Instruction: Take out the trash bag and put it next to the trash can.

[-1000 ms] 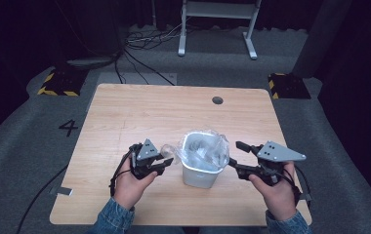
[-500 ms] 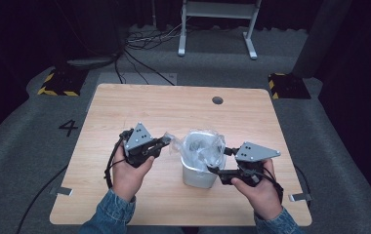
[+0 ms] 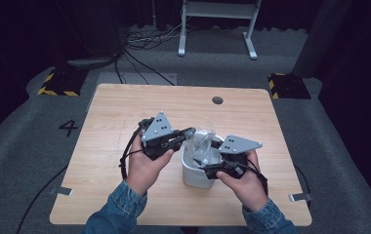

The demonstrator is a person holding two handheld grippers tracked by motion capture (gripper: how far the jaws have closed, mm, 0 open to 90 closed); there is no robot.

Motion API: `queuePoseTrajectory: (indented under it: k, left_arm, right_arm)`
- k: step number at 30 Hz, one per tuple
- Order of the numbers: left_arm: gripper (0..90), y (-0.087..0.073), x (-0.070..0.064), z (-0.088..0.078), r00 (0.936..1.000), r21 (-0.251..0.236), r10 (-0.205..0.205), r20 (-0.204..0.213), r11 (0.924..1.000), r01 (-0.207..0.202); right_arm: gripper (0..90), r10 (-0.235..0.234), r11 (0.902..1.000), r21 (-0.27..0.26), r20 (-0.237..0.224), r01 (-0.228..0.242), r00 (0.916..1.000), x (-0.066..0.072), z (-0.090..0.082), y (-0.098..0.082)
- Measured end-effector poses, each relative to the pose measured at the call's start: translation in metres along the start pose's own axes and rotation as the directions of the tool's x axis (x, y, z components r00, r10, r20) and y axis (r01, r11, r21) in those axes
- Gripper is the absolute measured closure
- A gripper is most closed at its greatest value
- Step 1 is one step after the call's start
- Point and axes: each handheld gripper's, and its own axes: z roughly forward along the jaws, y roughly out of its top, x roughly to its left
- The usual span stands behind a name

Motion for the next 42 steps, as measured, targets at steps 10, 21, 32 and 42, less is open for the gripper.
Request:
queuePoseTrajectory:
  k: [10, 21, 32, 42]
  left_arm:
    - [89.5, 0.001, -0.010, 0.009, 0.9990, 0.020, 0.037, 0.026, 0.9991, -0.037]
    - [82.9, -0.005, -0.007, -0.003, 0.9999, 0.002, 0.007, 0.014, 1.0000, -0.007]
    - [45.7, -0.013, -0.005, -0.014, 0.9964, 0.031, -0.011, -0.085, 0.9994, 0.013]
    - [40.6, -0.026, -0.007, -0.028, 0.9918, 0.067, 0.000, -0.128, 0.9977, 0.009]
  right_arm:
    - [36.3, 0.018, 0.9975, 0.069, -0.009, -0.017, 0.9998, -0.005, 0.026, 0.005]
    - [90.0, 0.012, 0.9895, 0.145, -0.060, -0.003, 0.9981, -0.008, 0.027, 0.008]
    - [90.0, 0.004, 0.9966, 0.083, -0.027, -0.001, 0.9996, -0.014, 0.011, 0.018]
    - [90.0, -0.017, 0.9989, 0.042, -0.022, 0.018, 0.9996, -0.015, 0.001, 0.029]
